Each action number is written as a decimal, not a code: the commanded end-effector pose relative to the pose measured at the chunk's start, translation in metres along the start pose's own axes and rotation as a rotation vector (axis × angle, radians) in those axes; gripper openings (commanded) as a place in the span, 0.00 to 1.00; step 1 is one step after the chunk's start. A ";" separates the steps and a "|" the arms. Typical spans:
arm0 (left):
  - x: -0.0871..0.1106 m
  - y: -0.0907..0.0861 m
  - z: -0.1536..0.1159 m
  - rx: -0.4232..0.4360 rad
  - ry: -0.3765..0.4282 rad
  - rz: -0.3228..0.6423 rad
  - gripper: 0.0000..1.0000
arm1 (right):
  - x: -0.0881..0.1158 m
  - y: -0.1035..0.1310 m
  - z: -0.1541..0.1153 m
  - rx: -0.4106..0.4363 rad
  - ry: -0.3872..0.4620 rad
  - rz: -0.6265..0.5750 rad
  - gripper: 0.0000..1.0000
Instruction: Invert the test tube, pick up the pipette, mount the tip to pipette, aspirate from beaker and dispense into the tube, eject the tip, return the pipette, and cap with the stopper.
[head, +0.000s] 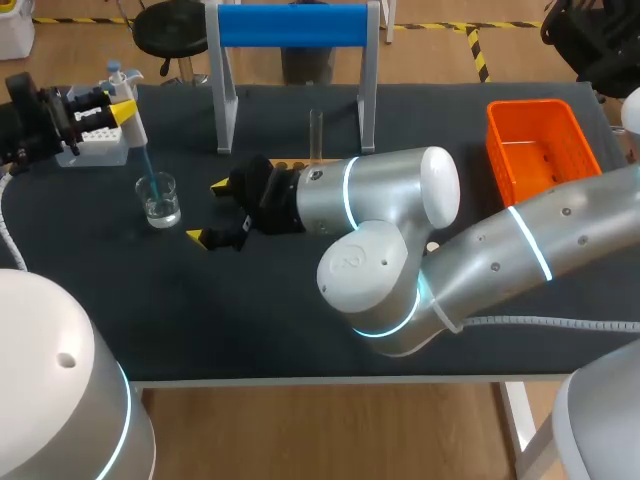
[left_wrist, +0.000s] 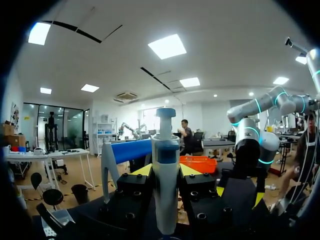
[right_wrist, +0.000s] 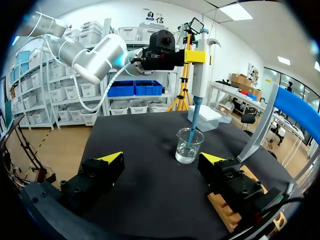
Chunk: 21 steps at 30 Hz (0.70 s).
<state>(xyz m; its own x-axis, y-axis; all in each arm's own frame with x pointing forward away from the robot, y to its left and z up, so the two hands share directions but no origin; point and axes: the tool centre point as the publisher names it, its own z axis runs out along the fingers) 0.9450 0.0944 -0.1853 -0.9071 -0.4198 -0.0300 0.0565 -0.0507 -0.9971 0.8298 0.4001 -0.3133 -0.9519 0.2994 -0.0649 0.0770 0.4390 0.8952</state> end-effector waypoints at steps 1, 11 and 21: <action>0.000 0.002 0.000 0.002 0.005 0.001 0.00 | -0.001 0.001 -0.001 0.004 0.003 0.000 1.00; 0.003 0.003 0.001 -0.005 0.010 -0.006 0.00 | -0.001 0.001 -0.001 0.004 0.003 0.000 1.00; 0.003 0.004 0.002 -0.009 0.012 -0.009 0.00 | -0.001 0.001 -0.001 0.004 0.003 0.000 1.00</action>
<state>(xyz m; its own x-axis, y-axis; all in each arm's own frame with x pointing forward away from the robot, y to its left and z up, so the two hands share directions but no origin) 0.9430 0.0912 -0.1891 -0.9118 -0.4102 -0.0213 0.0439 -0.0459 -0.9980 0.8298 0.4001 -0.3133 -0.9519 0.2994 -0.0649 0.0771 0.4391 0.8951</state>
